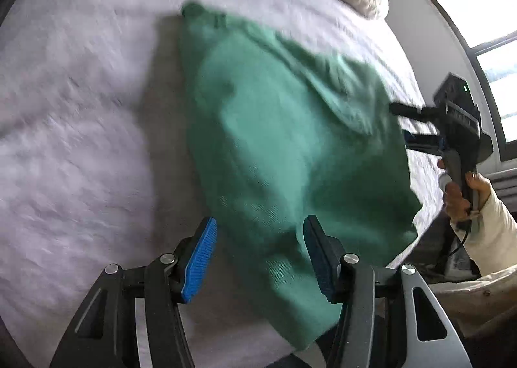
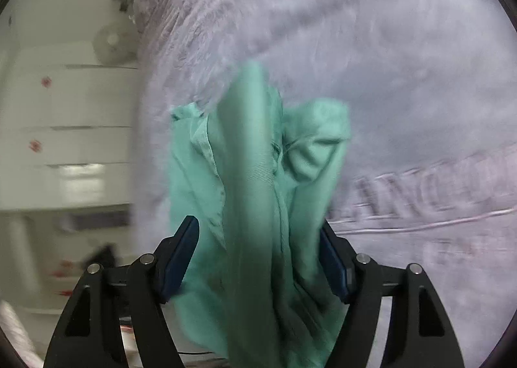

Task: Fold large clothes
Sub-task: 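Lower the jacket onto the bedspread and open both grippers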

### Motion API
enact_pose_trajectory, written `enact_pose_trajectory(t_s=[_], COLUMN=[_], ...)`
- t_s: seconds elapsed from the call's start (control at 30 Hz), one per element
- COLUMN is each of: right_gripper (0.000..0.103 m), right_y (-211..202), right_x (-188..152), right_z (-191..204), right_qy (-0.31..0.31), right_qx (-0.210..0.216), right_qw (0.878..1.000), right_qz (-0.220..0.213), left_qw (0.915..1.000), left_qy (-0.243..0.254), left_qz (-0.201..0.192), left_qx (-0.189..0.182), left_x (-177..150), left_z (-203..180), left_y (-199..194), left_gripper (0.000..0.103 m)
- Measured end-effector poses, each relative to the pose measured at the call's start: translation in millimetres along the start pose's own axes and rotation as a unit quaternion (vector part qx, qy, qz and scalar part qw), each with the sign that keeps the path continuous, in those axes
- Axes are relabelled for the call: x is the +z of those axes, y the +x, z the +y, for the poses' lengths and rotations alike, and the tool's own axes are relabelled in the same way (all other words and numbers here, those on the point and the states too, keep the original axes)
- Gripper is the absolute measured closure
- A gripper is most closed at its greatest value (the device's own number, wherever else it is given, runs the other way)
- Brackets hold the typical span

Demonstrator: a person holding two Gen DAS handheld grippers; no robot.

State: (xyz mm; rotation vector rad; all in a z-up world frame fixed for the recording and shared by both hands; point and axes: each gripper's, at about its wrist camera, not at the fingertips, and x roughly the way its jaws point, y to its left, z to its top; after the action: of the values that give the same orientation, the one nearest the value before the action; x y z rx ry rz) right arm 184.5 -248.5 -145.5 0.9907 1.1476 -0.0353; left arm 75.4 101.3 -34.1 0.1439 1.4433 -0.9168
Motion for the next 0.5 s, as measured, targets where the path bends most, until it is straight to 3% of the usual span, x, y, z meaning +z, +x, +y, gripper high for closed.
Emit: enact_pose_trajectory(t_s=[0.03, 0.1, 0.17, 0.2, 0.27, 0.33, 0.4, 0.5], right_gripper=[0.030, 0.047, 0.089, 0.095, 0.095, 0.095, 0.094, 0.094], right_y=[-5.2, -12.6, -2.3, 2.8, 15.2, 29.0, 40.2, 37.2], right_x=[4.8, 6.1, 13.7, 24.1, 27.3, 32.0, 32.2, 19.5], right_z=[0.8, 8.9, 17.1, 21.8, 16.8, 8.9, -27.5, -50.1], right_qy=[-0.006, -0.019, -0.033, -0.040, -0.069, -0.070, -0.039, -0.018], right_qx=[-0.011, -0.014, -0.026, -0.044, -0.096, -0.119, -0.112, -0.087], right_qw=[1.000, 0.999, 0.999, 0.998, 0.993, 0.990, 0.993, 0.996], right_qz=[-0.012, -0.029, -0.021, -0.020, -0.028, -0.030, -0.019, -0.015], left_qw=[0.9999, 0.9980, 0.9961, 0.9950, 0.9939, 0.9933, 0.9914, 0.9897], left_qy=[-0.001, -0.012, -0.025, -0.030, -0.028, -0.016, -0.006, -0.004], left_qz=[-0.014, -0.049, -0.064, -0.067, -0.063, -0.055, -0.061, -0.060], left_qx=[0.009, 0.039, 0.056, 0.067, 0.085, 0.100, 0.115, 0.130], left_x=[3.5, 28.1, 40.0, 52.8, 60.4, 65.6, 65.2, 56.7], left_z=[1.1, 5.0, 12.9, 10.7, 9.1, -0.5, -4.3, -2.6], left_y=[-4.5, -0.4, 8.3, 20.6, 39.6, 65.1, 77.3, 69.1], left_gripper=[0.046, 0.046, 0.046, 0.046, 0.046, 0.044, 0.034, 0.030])
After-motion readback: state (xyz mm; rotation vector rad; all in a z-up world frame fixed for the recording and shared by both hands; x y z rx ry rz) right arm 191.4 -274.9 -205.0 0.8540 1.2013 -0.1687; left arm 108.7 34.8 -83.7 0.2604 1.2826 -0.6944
